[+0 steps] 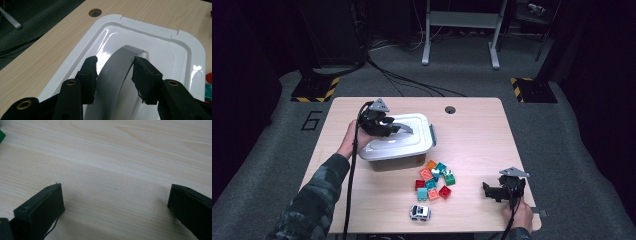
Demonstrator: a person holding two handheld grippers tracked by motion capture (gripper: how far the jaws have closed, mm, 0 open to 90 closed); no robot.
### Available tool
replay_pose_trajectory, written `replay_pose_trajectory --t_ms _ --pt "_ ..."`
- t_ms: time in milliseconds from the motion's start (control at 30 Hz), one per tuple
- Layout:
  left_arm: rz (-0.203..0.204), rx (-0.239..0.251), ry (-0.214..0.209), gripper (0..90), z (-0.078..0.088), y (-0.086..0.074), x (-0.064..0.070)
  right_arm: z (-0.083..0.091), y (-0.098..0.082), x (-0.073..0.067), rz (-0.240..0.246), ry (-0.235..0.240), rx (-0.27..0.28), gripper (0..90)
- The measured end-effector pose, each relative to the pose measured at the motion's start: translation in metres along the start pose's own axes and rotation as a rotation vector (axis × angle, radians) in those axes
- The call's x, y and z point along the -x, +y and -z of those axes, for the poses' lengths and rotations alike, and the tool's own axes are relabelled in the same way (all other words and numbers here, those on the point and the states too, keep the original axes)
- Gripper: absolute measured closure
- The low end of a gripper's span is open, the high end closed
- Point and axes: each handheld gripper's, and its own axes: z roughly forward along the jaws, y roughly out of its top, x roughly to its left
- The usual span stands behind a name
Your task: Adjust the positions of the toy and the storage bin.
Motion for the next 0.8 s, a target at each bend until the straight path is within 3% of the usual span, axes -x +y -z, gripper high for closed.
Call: replay_pose_trajectory --t_ms 267,367,800 --pt "0.028 -0.004 0.017 55.5 0.0006 0.0001 0.0036 0.0 0.0 0.0 0.0 0.0 0.0 0.0" --pt "0.024 0.002 0.039 56.8 0.0007 -0.0009 0.0044 0.0 0.0 0.0 0.0 0.0 0.0 0.0" --pt "0.037 0.006 0.059 59.0 0.0016 -0.0022 0.0076 0.0 0.0 0.0001 0.0 0.0 0.0 0.0"
